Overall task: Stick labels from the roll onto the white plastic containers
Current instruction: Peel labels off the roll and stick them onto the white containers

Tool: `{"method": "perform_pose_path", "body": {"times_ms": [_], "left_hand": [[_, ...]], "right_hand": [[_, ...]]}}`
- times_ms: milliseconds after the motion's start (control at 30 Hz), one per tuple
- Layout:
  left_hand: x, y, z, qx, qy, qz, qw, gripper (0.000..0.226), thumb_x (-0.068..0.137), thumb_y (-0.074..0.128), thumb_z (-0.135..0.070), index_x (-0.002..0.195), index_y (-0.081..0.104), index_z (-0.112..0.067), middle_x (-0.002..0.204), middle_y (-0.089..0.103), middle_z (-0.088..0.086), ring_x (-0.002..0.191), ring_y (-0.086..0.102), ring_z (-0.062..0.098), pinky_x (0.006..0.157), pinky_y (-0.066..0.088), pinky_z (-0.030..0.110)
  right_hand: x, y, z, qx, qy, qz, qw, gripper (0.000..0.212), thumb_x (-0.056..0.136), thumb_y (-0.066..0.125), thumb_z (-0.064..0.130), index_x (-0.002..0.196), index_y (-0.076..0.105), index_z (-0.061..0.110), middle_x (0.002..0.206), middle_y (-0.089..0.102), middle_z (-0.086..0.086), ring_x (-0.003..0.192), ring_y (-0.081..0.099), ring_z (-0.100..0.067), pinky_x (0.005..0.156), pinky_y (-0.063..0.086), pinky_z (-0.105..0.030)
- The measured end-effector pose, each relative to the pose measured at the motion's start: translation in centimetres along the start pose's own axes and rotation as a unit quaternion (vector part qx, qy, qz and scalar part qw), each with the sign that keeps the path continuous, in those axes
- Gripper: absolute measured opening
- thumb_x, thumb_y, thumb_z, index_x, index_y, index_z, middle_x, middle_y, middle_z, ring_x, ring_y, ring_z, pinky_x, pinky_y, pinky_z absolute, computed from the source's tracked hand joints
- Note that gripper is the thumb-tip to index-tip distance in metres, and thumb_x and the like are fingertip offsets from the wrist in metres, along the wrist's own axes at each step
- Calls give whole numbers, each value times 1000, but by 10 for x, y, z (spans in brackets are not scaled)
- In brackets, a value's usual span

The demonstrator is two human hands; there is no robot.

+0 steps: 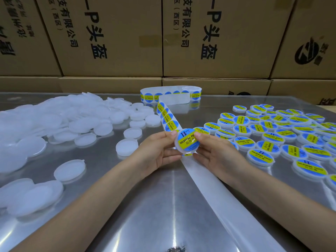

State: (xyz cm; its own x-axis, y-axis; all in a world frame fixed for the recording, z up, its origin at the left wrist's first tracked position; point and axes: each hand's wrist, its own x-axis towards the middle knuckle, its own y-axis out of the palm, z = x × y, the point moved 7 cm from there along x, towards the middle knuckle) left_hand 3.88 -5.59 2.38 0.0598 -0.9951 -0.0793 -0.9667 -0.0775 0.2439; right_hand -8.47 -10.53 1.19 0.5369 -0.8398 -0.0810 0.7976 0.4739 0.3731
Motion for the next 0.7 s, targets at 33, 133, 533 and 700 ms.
{"method": "perform_pose_path", "body": {"times_ms": [33,133,533,700], "left_hand": [[0,1,0,-1,1,1,1000,23,96,49,-26,107,64,-13,96,73,5,78,71,15,65,57,22],[0,1,0,-4,1,5,1000,22,95,50,-26,105,64,-14,93,73,4,76,71,15,63,56,21],[-2,3,1,-10,-6,8,1000,26,95,50,-28,111,64,-12,98,73,5,78,72,15,61,55,21],[-2,4,1,-12,-7,10,1000,24,95,50,-28,107,64,-14,94,74,3,77,72,14,61,55,20]], "right_hand": [[0,0,0,0,0,0,1000,35,88,59,21,117,63,3,117,68,-11,115,60,-23,104,41,-37],[0,-1,0,-4,2,-3,1000,36,88,59,21,119,62,3,117,68,-11,117,59,-23,107,39,-36],[-2,0,3,2,-24,-7,1000,30,88,59,16,114,64,2,107,71,-11,94,68,-16,93,48,-25],[-3,-1,3,-6,-36,-19,999,25,89,58,15,110,66,4,103,72,-9,92,68,-14,92,49,-24]]}}
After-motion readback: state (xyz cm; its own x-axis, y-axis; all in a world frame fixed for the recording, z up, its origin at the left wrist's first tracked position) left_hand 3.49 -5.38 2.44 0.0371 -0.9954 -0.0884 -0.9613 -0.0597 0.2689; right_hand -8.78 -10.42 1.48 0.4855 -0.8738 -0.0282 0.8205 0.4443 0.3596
